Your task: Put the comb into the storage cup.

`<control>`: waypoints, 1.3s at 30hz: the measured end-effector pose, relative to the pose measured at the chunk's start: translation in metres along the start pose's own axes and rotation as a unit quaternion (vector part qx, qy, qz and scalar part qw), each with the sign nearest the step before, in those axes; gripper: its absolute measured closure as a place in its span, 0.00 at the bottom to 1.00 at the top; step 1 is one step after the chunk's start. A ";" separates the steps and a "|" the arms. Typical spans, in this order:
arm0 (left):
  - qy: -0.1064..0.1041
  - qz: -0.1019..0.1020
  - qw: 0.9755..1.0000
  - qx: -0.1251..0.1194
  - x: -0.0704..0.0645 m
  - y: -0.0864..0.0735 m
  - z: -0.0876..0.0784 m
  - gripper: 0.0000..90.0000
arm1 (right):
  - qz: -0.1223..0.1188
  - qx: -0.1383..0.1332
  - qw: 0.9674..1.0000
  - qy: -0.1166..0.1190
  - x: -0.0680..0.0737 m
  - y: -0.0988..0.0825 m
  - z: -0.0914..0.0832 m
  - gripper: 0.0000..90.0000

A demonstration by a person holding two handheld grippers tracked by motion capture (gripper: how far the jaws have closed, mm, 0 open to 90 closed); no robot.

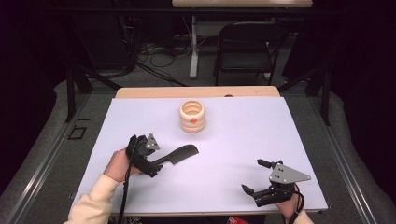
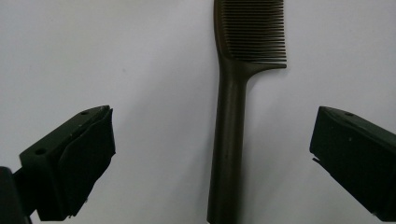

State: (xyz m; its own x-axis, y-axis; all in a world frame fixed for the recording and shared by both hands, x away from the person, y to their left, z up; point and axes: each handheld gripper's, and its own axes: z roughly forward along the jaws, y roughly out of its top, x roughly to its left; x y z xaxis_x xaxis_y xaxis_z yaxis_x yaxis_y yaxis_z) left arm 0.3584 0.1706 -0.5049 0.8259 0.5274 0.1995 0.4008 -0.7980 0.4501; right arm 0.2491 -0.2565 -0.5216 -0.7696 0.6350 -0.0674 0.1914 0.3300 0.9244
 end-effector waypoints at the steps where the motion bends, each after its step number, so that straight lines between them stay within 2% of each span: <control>1: 0.001 0.002 1.000 0.003 0.001 0.002 0.001 0.00 | -0.001 0.000 1.000 0.000 0.000 0.000 0.000 0.00; 2: 0.001 0.000 1.000 0.003 0.001 0.003 0.002 0.00 | 0.000 0.001 1.000 0.000 0.000 0.000 0.001 0.00; 5: 0.001 0.013 1.000 0.028 0.000 0.009 0.005 0.02 | -0.001 0.002 1.000 0.001 0.000 0.000 0.001 0.00; 9: 0.004 0.021 0.998 0.051 -0.002 0.015 0.009 0.18 | 0.000 0.005 1.000 0.004 0.000 0.000 0.003 0.00; 15: 0.000 0.029 0.996 0.089 -0.003 0.025 0.018 0.30 | -0.003 0.007 1.000 0.003 0.000 0.000 0.003 0.00; 19: -0.005 0.029 0.994 0.107 -0.004 0.029 0.026 0.44 | -0.003 0.009 1.000 0.004 0.000 0.000 0.003 0.00; 20: -0.006 0.033 0.993 0.115 -0.004 0.031 0.027 0.47 | -0.003 0.010 1.000 0.004 0.000 0.000 0.003 0.00; 21: -0.008 0.029 0.993 0.115 -0.004 0.031 0.029 0.49 | -0.003 0.010 1.000 0.004 0.001 0.000 0.004 0.00; 23: -0.019 0.034 0.991 0.127 -0.005 0.034 0.033 0.56 | -0.004 0.011 1.000 0.004 0.001 0.000 0.004 0.00; 24: -0.019 0.034 0.991 0.127 -0.005 0.034 0.033 0.60 | -0.004 0.011 1.000 0.004 0.001 0.000 0.004 0.00; 27: -0.033 0.045 0.989 0.140 -0.005 0.038 0.035 0.62 | -0.004 0.012 1.000 0.004 0.001 0.000 0.004 0.00; 28: -0.033 0.043 0.989 0.137 -0.006 0.039 0.036 0.64 | -0.004 0.014 1.000 0.005 0.001 0.000 0.004 0.00; 34: -0.042 0.056 0.986 0.154 -0.007 0.043 0.042 0.74 | -0.006 0.015 1.000 0.007 0.001 0.000 0.005 0.00; 39: -0.047 0.059 0.985 0.155 -0.006 0.042 0.043 0.80 | -0.005 0.017 1.000 0.008 0.001 0.000 0.005 0.00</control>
State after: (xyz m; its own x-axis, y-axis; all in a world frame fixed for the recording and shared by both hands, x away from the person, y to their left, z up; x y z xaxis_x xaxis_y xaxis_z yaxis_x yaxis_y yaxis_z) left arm 0.3878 0.1212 -0.5243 0.9012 0.4075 0.1474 0.3894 -0.9108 0.1375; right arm 0.2515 -0.2524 -0.5237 -0.7806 0.6210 -0.0707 0.2043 0.3604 0.9102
